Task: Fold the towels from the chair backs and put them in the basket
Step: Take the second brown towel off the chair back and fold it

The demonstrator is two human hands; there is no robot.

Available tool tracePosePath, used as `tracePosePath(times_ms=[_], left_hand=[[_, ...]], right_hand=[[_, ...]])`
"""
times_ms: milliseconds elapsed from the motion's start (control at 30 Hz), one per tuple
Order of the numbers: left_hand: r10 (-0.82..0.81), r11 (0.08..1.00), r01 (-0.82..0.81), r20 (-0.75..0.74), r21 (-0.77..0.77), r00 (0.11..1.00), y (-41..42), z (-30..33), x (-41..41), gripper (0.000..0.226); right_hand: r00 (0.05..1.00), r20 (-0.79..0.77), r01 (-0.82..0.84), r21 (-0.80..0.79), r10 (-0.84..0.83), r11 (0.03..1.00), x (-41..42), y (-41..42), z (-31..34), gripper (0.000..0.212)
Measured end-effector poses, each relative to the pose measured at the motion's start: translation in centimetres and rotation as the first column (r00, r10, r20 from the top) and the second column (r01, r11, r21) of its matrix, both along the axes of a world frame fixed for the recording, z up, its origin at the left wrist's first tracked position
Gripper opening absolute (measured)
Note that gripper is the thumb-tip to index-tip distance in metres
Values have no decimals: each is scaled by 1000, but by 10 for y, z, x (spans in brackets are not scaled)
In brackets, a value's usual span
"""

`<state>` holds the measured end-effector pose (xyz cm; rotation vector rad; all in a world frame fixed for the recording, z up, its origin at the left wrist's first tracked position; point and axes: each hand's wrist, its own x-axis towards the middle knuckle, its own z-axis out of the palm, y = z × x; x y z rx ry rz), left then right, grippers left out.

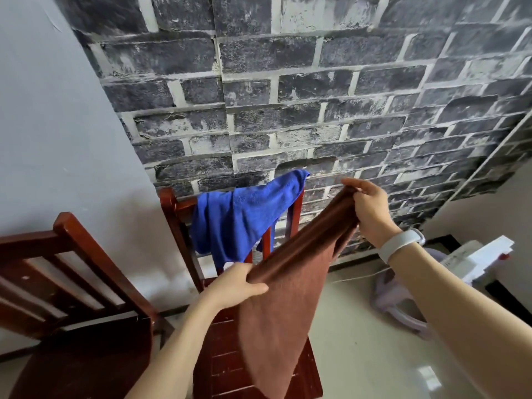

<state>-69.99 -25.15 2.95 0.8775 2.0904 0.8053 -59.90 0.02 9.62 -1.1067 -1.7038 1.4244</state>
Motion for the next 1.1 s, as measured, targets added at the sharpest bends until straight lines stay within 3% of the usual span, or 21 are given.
tracePosePath(times_ms=[267,400,500,600,667,767,867,933,1033,1100], left_hand=[[61,993,-92,-336,-79,940,-13,-32,-23,19],[235,968,-237,-31,-87,971,-13,-49,-22,15],[259,957,-251,41,-143,965,-16,-59,-14,18],[343,939,-343,29,15,939,-25,-65,-1,12],[363,919,-374,103,126,926,-36,-65,8,25],[332,924,-364,223,117,916,-57,-69,17,43],[436,861,-499,363,96,823,-80,-81,24,38],[564,760,-644,402,88,721,-93,-90,30,23],[687,598,-801,489,38,537,-104,-102,41,20],[681,622,-783,487,10,547,-109,-107,47,19]], right_hand=[[979,-116,154,-128,-169,980,41,18,-15,54],[965,-132,186,-255,-225,949,58,15,-35,47],[983,-49,153,-333,-180,931,74,8,-55,45],[993,106,82,-307,-52,948,95,1,-76,46],[957,287,1,-141,40,990,108,-4,-90,44],[814,578,-190,193,45,963,125,-13,-114,35],[746,664,-317,287,50,904,140,-28,-137,28],[720,691,-350,275,69,896,150,-36,-152,26],[705,702,-318,190,98,929,159,-45,-169,25],[696,699,-301,75,166,951,161,-49,-176,28]])
